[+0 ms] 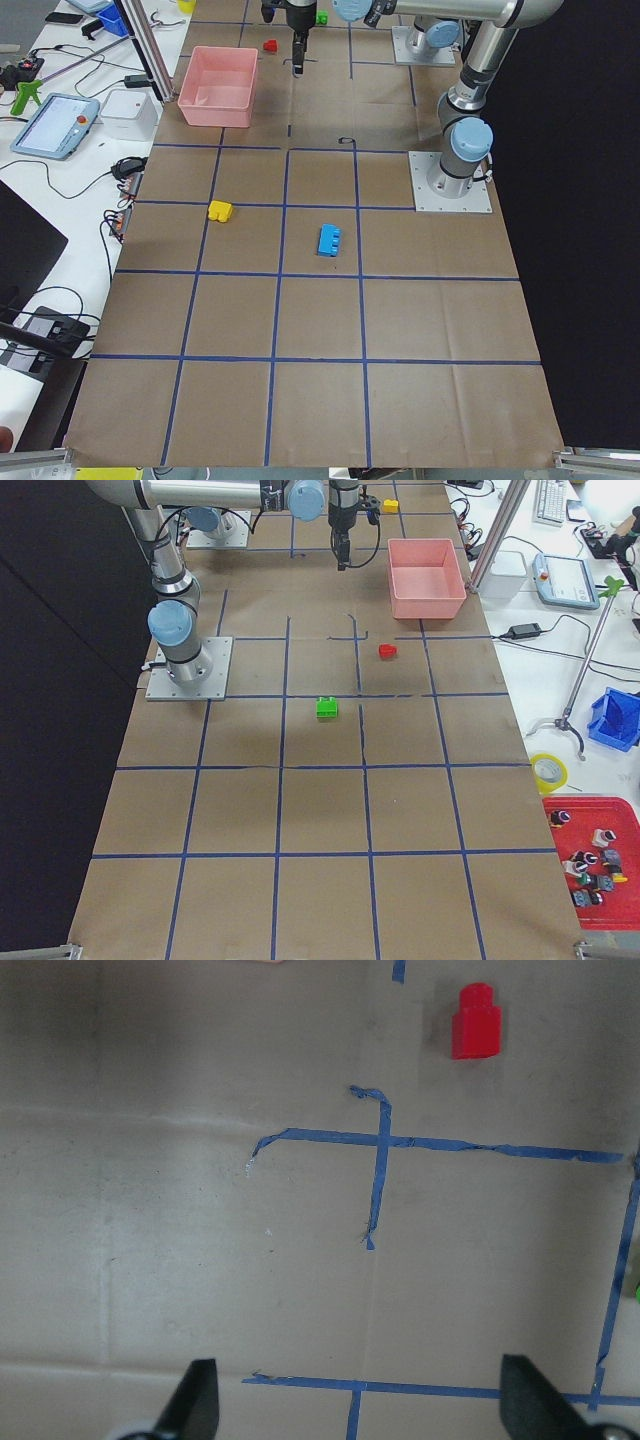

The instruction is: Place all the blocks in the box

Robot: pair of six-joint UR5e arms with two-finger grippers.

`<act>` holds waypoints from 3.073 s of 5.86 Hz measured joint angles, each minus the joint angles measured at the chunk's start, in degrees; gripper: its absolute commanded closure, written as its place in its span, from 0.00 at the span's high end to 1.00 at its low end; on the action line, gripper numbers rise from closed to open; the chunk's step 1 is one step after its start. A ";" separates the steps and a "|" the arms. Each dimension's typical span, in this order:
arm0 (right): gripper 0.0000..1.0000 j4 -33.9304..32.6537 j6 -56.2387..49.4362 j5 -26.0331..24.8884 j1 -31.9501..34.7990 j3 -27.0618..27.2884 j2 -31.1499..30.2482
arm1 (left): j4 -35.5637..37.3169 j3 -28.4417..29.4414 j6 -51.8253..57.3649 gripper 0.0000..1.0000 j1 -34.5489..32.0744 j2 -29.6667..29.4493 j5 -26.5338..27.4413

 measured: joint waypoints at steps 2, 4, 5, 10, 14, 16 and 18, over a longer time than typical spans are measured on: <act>1.00 0.25 0.00 0.19 -0.02 0.04 -0.03 | -0.15 -1.11 5.05 0.99 6.23 0.41 0.03; 1.00 0.46 0.00 0.25 -0.22 0.10 0.06 | -0.87 -2.39 18.42 0.99 18.75 0.80 0.06; 1.00 0.48 -0.05 0.38 -0.46 0.16 0.09 | -0.90 -3.48 27.25 0.99 25.91 0.89 0.05; 0.99 -0.01 -30.48 0.37 -26.34 1.54 -0.51 | -0.62 -8.07 59.94 0.99 44.99 1.09 2.62; 0.99 -28.70 -38.06 0.63 -37.22 23.46 0.91 | -0.27 -8.54 112.31 0.99 44.64 1.02 2.82; 0.98 -36.98 -38.41 0.67 -38.93 28.63 4.37 | 5.78 -11.40 133.42 0.99 43.22 1.08 2.60; 0.99 -43.73 -38.64 0.63 -39.95 31.83 8.01 | 17.43 -20.37 139.56 0.97 42.17 2.57 2.45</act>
